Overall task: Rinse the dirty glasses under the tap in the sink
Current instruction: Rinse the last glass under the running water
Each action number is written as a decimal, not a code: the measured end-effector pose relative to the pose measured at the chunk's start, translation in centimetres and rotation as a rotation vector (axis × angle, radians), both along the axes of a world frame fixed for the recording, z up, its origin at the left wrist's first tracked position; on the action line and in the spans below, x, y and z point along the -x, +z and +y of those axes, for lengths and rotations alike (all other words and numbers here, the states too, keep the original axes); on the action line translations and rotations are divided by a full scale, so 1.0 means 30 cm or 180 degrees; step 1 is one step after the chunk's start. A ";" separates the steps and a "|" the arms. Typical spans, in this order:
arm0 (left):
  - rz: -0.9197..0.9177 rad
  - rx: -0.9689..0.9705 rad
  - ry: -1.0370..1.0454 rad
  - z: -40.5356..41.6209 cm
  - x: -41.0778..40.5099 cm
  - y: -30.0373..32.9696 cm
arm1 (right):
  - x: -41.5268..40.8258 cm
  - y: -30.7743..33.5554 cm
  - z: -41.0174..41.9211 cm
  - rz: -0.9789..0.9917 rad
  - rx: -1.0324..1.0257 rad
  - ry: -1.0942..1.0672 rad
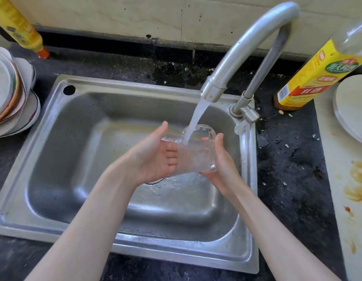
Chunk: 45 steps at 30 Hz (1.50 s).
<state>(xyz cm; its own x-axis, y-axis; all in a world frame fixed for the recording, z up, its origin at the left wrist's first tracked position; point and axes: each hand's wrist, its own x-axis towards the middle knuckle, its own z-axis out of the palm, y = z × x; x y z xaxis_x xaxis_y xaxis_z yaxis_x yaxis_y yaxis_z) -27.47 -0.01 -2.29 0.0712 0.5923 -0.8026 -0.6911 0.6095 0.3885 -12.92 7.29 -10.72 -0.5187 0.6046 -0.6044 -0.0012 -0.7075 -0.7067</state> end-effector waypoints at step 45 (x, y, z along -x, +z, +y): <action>-0.0442 -0.0089 -0.0495 0.112 -0.056 -0.091 | -0.039 -0.019 0.079 -0.0765 0.0907 0.0147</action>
